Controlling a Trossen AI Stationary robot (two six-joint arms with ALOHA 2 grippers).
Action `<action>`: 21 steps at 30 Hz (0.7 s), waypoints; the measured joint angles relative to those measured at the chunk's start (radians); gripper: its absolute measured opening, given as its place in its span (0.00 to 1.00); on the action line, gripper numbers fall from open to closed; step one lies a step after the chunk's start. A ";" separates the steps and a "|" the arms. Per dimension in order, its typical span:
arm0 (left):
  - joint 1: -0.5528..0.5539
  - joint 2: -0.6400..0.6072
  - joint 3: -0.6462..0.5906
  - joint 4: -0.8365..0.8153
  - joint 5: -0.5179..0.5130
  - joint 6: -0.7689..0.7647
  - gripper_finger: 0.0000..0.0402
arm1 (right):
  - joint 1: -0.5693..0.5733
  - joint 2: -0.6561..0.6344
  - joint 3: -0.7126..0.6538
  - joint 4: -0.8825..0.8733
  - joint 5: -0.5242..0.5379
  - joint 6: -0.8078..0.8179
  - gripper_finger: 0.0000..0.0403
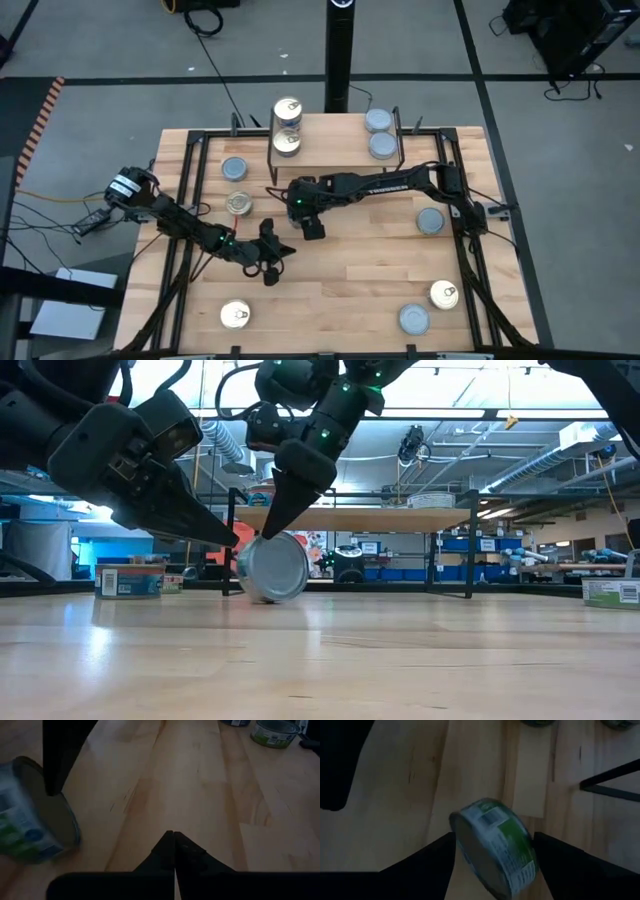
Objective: Stack canned seafood by type on shelf
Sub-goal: Stack the green tuna can on the top green tuna can on the shelf
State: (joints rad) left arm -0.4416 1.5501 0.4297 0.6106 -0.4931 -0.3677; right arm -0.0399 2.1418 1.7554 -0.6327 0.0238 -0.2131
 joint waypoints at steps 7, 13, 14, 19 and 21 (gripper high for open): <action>0.000 0.000 0.000 0.000 0.000 0.000 0.01 | 0.000 0.000 0.000 0.003 0.000 -0.058 0.72; 0.000 0.000 0.000 0.000 0.008 -0.002 0.01 | -0.004 0.000 -0.001 -0.006 -0.019 -0.153 0.73; 0.000 0.000 0.000 0.000 0.008 -0.002 0.01 | -0.008 0.000 -0.001 -0.011 -0.039 -0.155 0.72; 0.000 0.000 0.000 0.000 0.008 -0.002 0.01 | -0.029 0.000 -0.001 -0.027 -0.103 -0.148 0.65; 0.000 0.000 0.000 0.000 0.008 -0.003 0.01 | -0.033 0.000 -0.002 -0.029 -0.103 -0.146 0.60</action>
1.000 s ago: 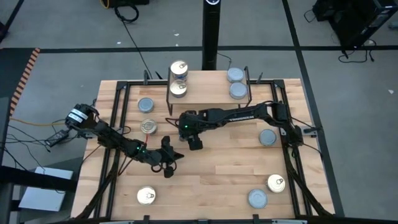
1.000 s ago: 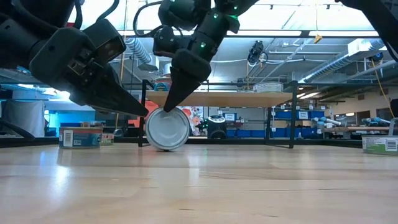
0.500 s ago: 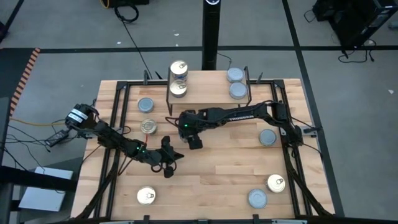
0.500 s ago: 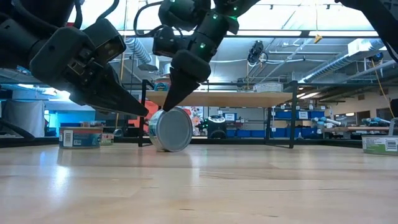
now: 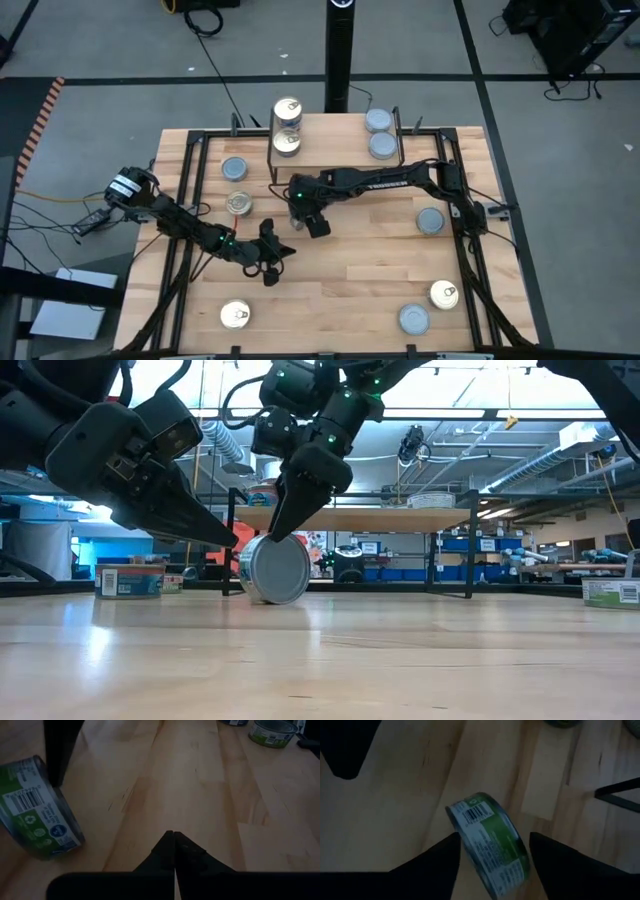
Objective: Stack canned seafood by type on shelf
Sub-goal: Stack the green tuna can on the top green tuna can on the shelf
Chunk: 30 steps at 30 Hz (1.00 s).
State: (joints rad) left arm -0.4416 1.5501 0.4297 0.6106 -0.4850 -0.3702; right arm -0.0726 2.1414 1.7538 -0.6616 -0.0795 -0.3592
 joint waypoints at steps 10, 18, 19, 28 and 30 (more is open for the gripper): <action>0.000 0.000 0.000 0.000 0.000 0.000 0.01 | -0.007 -0.002 -0.011 -0.027 -0.002 -0.001 0.43; 0.000 0.000 0.000 0.000 0.000 0.000 0.01 | -0.006 -0.002 -0.012 -0.034 -0.018 0.047 0.46; 0.000 0.000 0.000 0.000 0.000 0.000 0.01 | -0.006 -0.002 -0.012 -0.038 -0.022 0.052 0.46; 0.000 0.000 0.000 0.006 0.000 0.000 0.01 | -0.002 0.002 -0.015 -0.050 -0.026 0.080 0.54; 0.000 0.000 0.000 0.006 0.000 0.000 0.01 | -0.002 0.002 -0.015 -0.050 -0.026 0.085 0.53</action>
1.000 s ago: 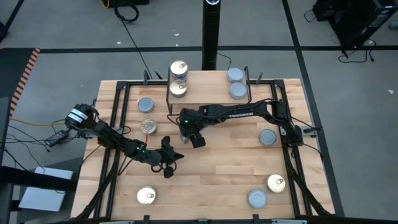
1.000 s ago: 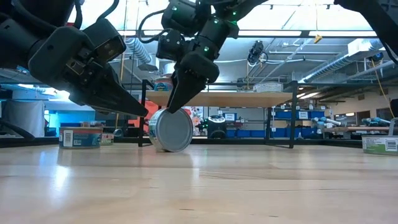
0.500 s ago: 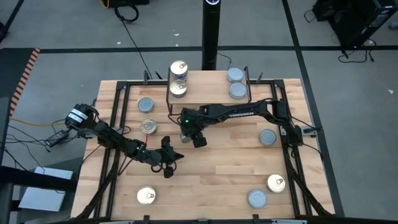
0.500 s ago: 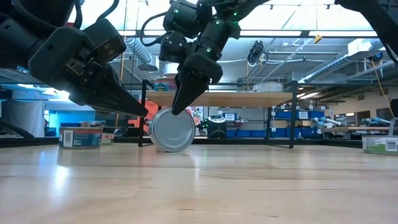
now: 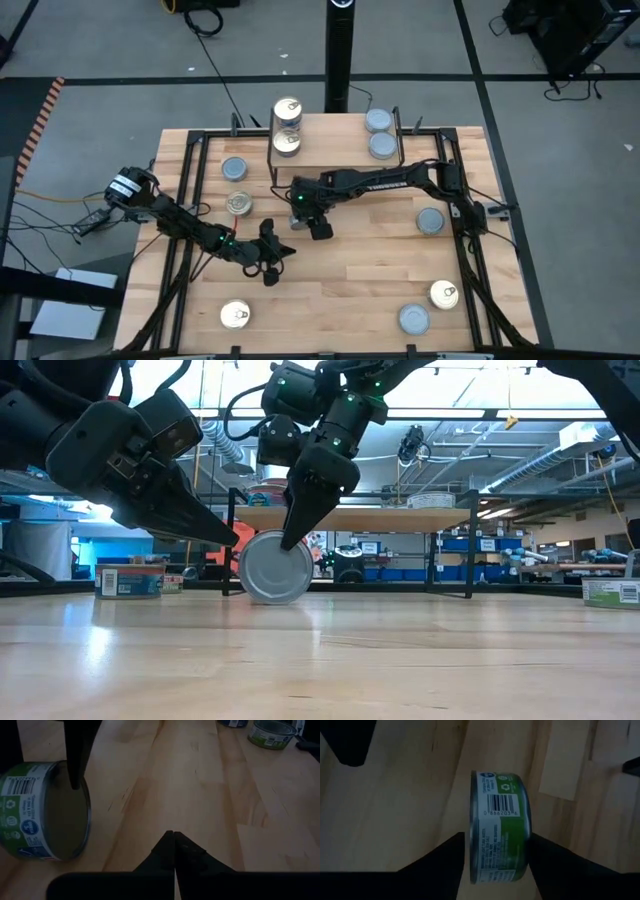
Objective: Stack canned seafood by type on shelf
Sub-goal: Stack the green tuna can on the top green tuna can on the shelf
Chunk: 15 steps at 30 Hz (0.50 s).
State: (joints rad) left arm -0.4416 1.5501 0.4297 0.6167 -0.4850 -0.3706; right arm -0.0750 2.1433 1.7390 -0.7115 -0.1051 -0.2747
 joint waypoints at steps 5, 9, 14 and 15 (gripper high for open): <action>0.000 0.000 0.000 0.000 0.000 0.000 0.01 | 0.000 0.000 0.000 0.003 0.001 0.011 0.38; 0.000 0.000 0.000 0.000 0.000 0.001 0.01 | 0.000 -0.005 0.001 0.001 0.000 0.006 0.36; -0.007 0.000 0.000 0.012 0.000 0.025 0.01 | -0.002 -0.046 0.032 -0.056 -0.003 0.041 0.36; -0.010 0.000 0.000 0.024 0.000 0.039 0.01 | -0.003 -0.062 0.044 -0.069 -0.003 0.050 0.36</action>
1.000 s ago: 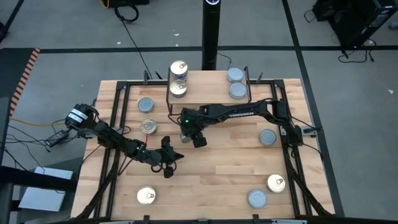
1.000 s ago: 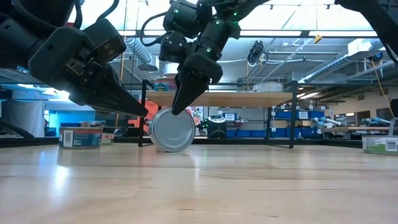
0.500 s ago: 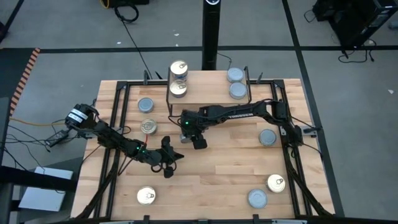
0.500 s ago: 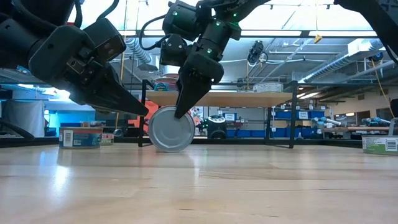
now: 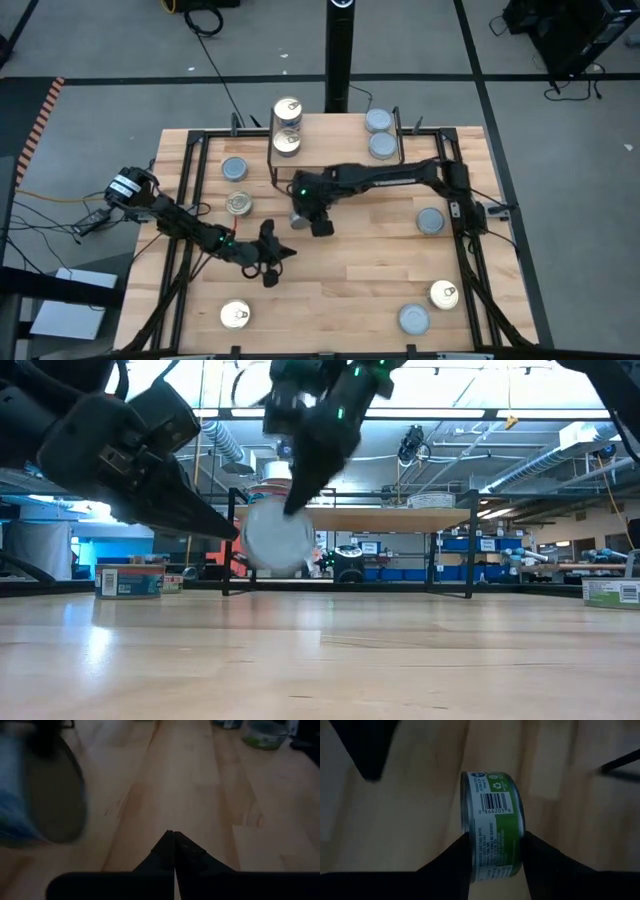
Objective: Stack canned seafood by type on shelf
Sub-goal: Stack the green tuna can on the top green tuna can on the shelf
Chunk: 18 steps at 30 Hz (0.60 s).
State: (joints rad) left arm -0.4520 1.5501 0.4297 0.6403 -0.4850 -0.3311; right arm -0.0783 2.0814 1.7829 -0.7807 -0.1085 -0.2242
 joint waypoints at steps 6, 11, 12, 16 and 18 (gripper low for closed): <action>-0.009 0.000 0.000 0.053 0.000 0.065 0.01 | -0.030 -0.139 0.032 -0.075 0.025 0.054 0.36; -0.009 0.000 0.000 0.050 0.000 0.065 0.01 | -0.112 -0.323 0.035 -0.135 0.112 0.115 0.36; -0.009 0.000 0.000 0.049 0.000 0.065 0.01 | -0.141 -0.356 0.036 -0.139 0.130 0.137 0.36; -0.009 0.000 0.000 0.049 0.000 0.065 0.01 | -0.308 -0.454 0.036 -0.150 0.148 0.268 0.36; -0.009 0.000 0.000 0.050 0.000 0.065 0.01 | -0.412 -0.481 0.036 -0.179 0.129 0.328 0.36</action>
State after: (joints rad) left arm -0.4614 1.5501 0.4294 0.6899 -0.4854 -0.2663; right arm -0.4907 1.6000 1.8191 -0.9599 0.0200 0.1041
